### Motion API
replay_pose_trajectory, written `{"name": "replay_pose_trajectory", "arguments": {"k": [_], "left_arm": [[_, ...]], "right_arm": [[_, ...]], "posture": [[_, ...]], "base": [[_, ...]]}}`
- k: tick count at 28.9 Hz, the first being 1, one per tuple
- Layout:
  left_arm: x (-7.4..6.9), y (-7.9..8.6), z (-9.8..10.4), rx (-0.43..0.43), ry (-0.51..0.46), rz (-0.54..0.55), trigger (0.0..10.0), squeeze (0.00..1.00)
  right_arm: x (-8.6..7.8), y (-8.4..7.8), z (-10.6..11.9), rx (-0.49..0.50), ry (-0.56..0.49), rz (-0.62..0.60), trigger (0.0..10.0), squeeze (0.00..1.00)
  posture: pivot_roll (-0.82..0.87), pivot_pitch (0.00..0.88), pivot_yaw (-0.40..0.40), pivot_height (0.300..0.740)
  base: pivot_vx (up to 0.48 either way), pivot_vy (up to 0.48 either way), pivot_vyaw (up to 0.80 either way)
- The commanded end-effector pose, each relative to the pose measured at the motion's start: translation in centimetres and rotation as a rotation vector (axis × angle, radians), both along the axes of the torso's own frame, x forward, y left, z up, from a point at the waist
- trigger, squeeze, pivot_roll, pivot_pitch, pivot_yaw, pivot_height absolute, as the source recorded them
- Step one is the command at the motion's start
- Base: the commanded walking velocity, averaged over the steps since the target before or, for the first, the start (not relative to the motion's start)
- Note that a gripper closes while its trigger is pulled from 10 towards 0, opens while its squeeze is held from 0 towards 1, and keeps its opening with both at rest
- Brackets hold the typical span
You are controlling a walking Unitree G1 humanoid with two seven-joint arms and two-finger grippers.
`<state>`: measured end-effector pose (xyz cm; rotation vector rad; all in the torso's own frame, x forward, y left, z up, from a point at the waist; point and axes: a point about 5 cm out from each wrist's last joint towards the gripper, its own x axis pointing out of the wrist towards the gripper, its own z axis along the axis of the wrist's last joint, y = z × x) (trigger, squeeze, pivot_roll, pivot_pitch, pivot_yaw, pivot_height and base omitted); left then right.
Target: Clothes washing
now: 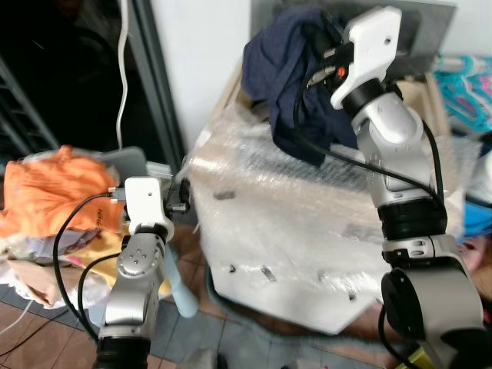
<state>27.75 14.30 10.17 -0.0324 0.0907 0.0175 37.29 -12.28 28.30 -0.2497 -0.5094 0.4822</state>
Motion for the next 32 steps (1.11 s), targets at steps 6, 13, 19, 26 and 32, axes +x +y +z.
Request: {"name": "replay_pose_trajectory", "arguments": {"k": [6,13,19,26,32], "left_arm": [[0.0,-0.4,0.1,0.001,0.001,-0.007,10.0,0.0],[0.0,-0.3,0.0,-0.003,0.006,0.013,10.0,0.0],[0.1,-0.4,-0.1,-0.003,0.014,0.003,10.0,0.0],[0.1,-0.2,-0.3,0.015,0.03,0.026,10.0,0.0],[0.2,-0.2,-0.4,0.011,0.037,0.03,10.0,0.0]], "right_arm": [[3.3,-3.7,-0.3,0.139,0.201,-0.352,10.0,0.0],[3.3,-8.7,-2.7,0.27,0.308,-0.643,10.0,0.0],[2.8,-9.6,-2.7,0.3,0.244,-0.678,10.0,1.0],[2.0,-6.5,-4.3,0.152,0.211,-0.497,10.0,1.0],[0.7,-4.5,-5.3,0.102,0.187,-0.335,10.0,1.0]], "posture": [[-0.01,0.0,0.001,0.74],[-0.01,0.0,-0.002,0.74],[-0.01,0.0,0.006,0.74],[-0.01,0.0,0.011,0.74],[-0.02,0.0,0.011,0.74]], "base": [[0.0,0.0,0.37],[0.0,0.0,0.0],[0.0,0.0,0.0],[0.0,0.0,0.0],[0.0,0.0,0.0]]}}
